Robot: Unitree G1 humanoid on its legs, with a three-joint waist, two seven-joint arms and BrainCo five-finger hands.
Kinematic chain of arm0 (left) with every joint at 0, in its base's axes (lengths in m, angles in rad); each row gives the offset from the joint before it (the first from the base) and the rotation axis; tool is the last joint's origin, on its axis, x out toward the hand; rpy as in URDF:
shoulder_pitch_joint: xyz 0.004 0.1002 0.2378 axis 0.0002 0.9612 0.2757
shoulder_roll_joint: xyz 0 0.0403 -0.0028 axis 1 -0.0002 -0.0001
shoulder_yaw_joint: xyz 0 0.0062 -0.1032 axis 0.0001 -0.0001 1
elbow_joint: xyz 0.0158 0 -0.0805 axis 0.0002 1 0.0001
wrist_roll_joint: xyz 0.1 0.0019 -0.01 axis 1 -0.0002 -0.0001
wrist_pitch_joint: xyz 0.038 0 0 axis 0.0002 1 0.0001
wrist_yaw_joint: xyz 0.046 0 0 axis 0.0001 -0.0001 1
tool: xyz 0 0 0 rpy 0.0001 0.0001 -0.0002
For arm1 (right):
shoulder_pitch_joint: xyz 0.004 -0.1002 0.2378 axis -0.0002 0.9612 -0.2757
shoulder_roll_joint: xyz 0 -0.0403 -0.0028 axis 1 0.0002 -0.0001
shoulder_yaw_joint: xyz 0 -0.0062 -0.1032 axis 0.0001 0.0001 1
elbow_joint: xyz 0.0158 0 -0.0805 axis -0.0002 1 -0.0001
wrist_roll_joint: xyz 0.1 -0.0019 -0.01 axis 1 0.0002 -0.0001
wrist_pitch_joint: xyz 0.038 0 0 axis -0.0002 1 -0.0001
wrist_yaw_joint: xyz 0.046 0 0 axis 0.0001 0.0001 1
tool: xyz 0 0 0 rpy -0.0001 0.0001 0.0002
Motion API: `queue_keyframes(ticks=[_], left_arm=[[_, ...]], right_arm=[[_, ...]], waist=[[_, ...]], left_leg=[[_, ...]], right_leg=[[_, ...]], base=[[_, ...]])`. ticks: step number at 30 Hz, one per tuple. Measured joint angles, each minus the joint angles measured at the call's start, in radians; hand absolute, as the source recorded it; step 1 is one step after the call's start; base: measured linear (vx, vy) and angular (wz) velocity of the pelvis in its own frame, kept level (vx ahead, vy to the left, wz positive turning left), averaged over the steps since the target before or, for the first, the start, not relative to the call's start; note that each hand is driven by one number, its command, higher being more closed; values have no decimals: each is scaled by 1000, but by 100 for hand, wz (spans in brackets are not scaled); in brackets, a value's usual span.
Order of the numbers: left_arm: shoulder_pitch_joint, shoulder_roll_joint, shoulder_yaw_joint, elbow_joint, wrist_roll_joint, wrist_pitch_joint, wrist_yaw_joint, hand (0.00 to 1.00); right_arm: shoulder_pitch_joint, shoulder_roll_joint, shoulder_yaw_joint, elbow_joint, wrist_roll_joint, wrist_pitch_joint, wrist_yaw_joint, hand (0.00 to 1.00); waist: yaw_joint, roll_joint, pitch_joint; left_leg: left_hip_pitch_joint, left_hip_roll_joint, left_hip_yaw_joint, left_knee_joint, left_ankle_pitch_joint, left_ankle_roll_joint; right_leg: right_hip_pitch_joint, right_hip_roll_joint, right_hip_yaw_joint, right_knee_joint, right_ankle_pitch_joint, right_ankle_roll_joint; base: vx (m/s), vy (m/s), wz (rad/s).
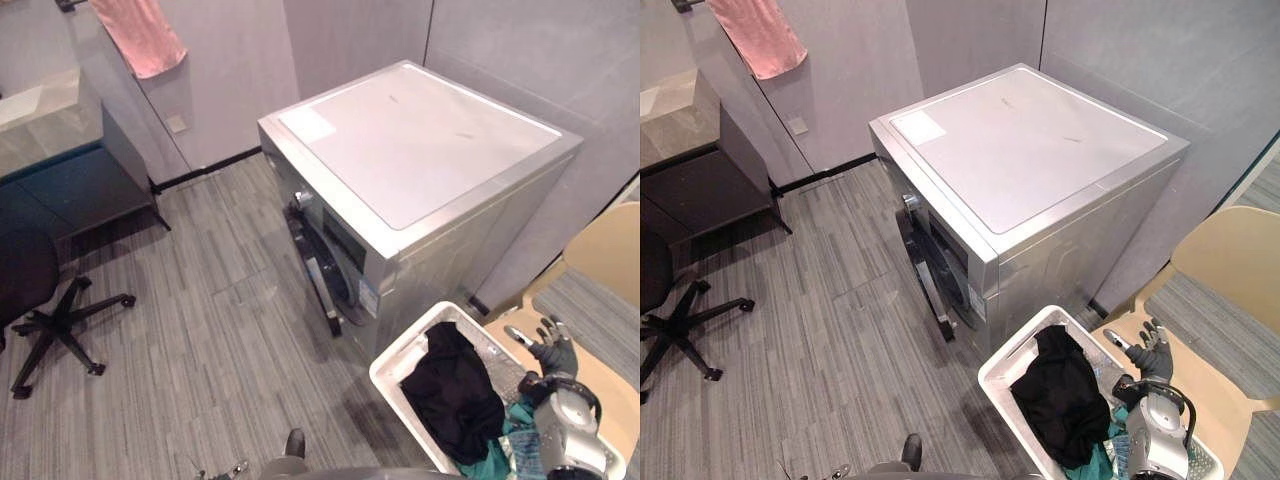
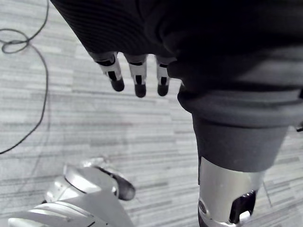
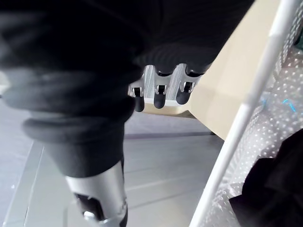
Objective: Pick up the laundry basket with both hands and put the clothes into the washing machine.
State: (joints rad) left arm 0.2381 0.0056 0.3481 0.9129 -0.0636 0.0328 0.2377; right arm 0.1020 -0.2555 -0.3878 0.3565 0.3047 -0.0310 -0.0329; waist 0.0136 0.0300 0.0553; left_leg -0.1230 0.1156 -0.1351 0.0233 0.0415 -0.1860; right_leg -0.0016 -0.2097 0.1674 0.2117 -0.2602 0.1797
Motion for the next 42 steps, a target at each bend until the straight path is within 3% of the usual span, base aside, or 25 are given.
queue_keyframes(ticks=[18, 27, 36, 40, 42], left_arm=[[6, 21, -6, 0, 20, -9, -63, 0], [-6, 48, -46, 1, 39, -22, -65, 0], [-3, 50, -84, 2, 73, -23, -86, 0], [-3, 61, -118, 3, 76, -30, -92, 0], [-3, 65, -126, 4, 78, -36, -105, 0]], right_arm=[[102, -11, 230, -105, 18, -23, 234, 0], [103, -34, 321, -110, 2, -44, 255, 0], [123, -38, 430, -104, -21, -50, 299, 0], [106, -39, 445, -14, -31, -51, 300, 0], [63, -40, 445, 114, -44, -50, 295, 0]], waist=[[-2, -25, 15], [-3, -42, 27], [0, -40, 28], [1, -39, 28], [1, -39, 29]], left_leg=[[-6, 5, -1, -4, -8, -4], [-3, 5, -9, -2, -7, -6], [-3, 5, -18, -5, -7, -6], [-4, 5, -21, -6, -7, -6], [-4, 4, -25, -6, -7, -6]], right_leg=[[-3, 4, 0, -18, 1, 0], [11, 4, -11, -24, 2, -1], [15, 4, -21, -26, 2, 0], [20, 4, -23, -37, 8, 1], [26, 3, -28, -45, 10, 2]], base=[[-18, 0, 0], [25, -7, 2], [-12, 1, 2], [0, 0, 0], [17, 7, 5]])
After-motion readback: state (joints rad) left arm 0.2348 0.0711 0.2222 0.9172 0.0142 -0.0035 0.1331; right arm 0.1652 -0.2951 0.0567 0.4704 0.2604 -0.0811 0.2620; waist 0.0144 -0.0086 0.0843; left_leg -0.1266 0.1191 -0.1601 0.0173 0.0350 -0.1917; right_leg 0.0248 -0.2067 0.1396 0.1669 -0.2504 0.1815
